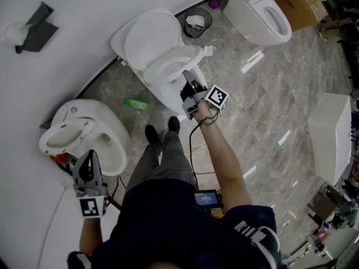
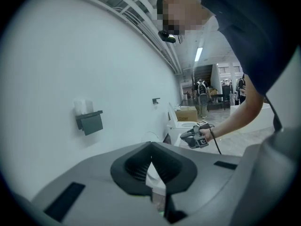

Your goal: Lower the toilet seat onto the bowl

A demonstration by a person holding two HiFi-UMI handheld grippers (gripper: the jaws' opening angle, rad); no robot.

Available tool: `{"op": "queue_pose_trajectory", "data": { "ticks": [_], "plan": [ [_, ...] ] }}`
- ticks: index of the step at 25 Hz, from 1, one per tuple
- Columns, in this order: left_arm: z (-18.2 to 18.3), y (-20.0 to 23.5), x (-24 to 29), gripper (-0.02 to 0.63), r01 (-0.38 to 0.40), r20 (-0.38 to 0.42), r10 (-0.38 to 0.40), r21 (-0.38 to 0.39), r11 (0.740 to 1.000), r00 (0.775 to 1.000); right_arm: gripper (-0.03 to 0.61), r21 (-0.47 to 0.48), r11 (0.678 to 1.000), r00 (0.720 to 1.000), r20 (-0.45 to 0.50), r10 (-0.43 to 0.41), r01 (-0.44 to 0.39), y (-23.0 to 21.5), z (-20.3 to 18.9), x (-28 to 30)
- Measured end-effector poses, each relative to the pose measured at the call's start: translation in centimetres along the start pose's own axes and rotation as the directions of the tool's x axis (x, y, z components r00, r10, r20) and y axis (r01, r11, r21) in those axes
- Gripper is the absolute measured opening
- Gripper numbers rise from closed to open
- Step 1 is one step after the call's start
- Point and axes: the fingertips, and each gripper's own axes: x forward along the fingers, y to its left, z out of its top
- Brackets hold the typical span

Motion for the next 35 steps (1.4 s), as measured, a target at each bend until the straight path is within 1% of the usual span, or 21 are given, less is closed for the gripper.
{"op": "queue_pose_trajectory", "data": {
  "ticks": [8, 15, 21, 29, 35],
  "plan": [
    [-0.6, -0.9, 0.7, 0.025, 0.041, -0.015, -0.041, 0.015, 0.999, 0.999, 0.044, -0.002, 1.000, 1.000, 0.017, 0.002, -0.002, -2.2, -0.1, -3.2],
    [-1.0, -1.5, 1.5, 0.025, 0.076, -0.018, -0.076, 0.032, 0.997, 0.997, 0.043, 0.003, 1.000, 0.999, 0.042, -0.017, 0.017, -4.8, -0.2, -6.2],
    [-1.5, -2.5, 2.1, 0.025, 0.105, -0.044, -0.103, 0.041, 0.994, 0.994, 0.043, 0.000, 1.000, 0.998, 0.056, -0.019, 0.019, -6.6, -0.2, -8.6],
    [-2.0, -3.5, 2.9, 0.025, 0.136, -0.050, -0.133, 0.064, 0.989, 0.990, 0.041, 0.009, 1.000, 0.997, 0.080, -0.005, 0.004, -8.9, -0.2, -10.9],
    [-2.6, -3.9, 3.4, 0.025, 0.152, -0.058, -0.148, 0.072, 0.986, 0.987, 0.041, 0.011, 1.000, 0.995, 0.094, -0.025, 0.025, -10.7, -0.3, -12.1]
  ]
}}
